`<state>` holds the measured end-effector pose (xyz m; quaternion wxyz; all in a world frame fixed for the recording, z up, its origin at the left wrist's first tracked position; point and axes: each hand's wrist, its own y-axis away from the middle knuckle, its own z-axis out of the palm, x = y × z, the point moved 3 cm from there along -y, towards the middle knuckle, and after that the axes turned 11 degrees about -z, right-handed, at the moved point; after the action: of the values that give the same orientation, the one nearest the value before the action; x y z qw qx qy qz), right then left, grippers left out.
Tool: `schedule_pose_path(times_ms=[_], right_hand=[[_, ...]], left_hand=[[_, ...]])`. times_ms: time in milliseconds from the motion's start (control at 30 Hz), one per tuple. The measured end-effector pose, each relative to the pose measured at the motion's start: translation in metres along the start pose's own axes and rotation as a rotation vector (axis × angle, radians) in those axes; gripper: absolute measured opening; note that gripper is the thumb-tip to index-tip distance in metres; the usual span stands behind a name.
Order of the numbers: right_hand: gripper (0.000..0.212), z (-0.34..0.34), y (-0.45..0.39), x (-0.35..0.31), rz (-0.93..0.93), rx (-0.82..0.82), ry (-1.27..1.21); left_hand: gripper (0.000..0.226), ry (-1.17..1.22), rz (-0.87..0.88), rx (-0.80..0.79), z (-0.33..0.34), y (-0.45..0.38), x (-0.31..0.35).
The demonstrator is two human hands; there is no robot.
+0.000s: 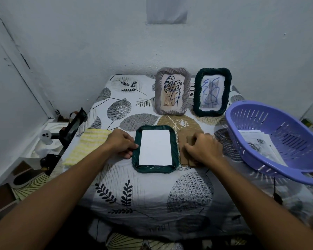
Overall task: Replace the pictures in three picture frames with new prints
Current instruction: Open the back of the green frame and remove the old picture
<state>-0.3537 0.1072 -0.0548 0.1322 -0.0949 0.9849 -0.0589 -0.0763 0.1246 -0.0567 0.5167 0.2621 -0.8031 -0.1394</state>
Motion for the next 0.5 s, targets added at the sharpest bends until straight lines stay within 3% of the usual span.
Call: schedule_pose_path(times_ms=[133,233,300,400,500], right_hand=[[0.041,-0.008,0.003,-0.007,-0.014,0.067,0.043],[0.019,-0.015,-0.003,-0.024,-0.118,0.147,-0.193],[0.013,-0.017,-0.009,-0.038,-0.136,0.081,-0.370],[0.013,-0.008,-0.018,-0.051,-0.068,-0.098,-0.436],[0.011,0.003,-0.024,-0.054,0.000,-0.173,-0.408]], left_hand=[[0.017,-0.003,0.002,0.000,0.000,0.001,-0.001],[0.019,0.001,0.011,0.003,0.000,0.002,-0.002],[0.024,-0.020,0.054,0.052,0.000,0.001,-0.001],[0.019,-0.205,0.213,0.247,-0.002,0.000,0.007],[0.013,-0.307,0.274,0.253,0.004,0.003,0.013]])
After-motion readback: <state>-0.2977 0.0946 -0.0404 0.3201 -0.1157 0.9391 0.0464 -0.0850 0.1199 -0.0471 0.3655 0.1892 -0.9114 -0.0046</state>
